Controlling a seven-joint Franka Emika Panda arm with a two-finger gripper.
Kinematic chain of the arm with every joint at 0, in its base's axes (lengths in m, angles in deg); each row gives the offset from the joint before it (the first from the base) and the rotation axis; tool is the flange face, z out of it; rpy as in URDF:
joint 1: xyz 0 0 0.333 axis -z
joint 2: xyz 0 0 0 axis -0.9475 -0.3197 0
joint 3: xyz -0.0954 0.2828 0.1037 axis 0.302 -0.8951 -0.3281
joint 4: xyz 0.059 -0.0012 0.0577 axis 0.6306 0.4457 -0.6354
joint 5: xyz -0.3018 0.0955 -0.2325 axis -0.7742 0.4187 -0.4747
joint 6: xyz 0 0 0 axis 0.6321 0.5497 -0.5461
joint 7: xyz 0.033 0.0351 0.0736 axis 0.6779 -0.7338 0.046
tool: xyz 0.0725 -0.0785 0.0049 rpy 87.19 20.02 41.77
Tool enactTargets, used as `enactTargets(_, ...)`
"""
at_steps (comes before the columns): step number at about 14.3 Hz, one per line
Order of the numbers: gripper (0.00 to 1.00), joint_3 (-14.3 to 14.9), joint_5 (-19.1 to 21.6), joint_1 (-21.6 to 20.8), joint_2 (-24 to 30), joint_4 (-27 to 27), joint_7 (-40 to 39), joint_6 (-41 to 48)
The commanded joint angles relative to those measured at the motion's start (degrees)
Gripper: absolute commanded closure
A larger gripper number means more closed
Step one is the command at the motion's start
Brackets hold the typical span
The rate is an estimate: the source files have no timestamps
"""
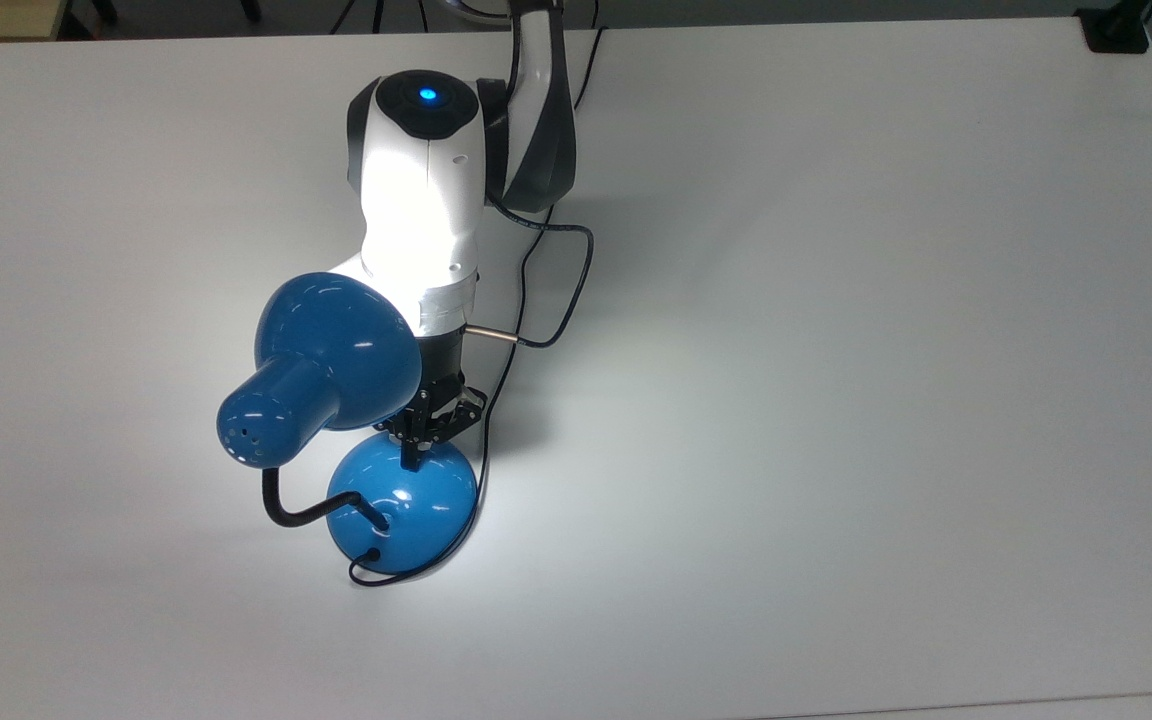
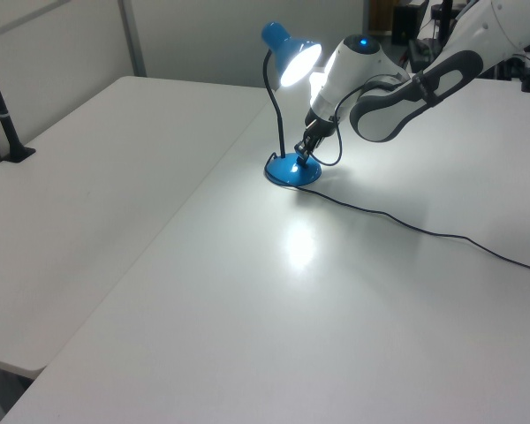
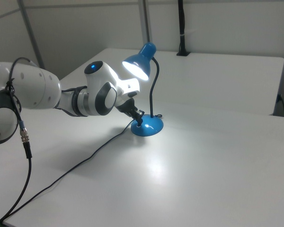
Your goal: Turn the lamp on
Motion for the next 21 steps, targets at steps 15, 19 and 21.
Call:
enactTargets(15,1.0,-2.3,-1.6,-0.6,19.6,15.8,1.8,11.3)
enactTargets(19,0.88,-3.9,-1.2,-0.2,26.3,18.0,5.8,20.1)
enactTargets(21,0.68,-3.9,0.7,0.1,29.3,18.0,5.3,25.5)
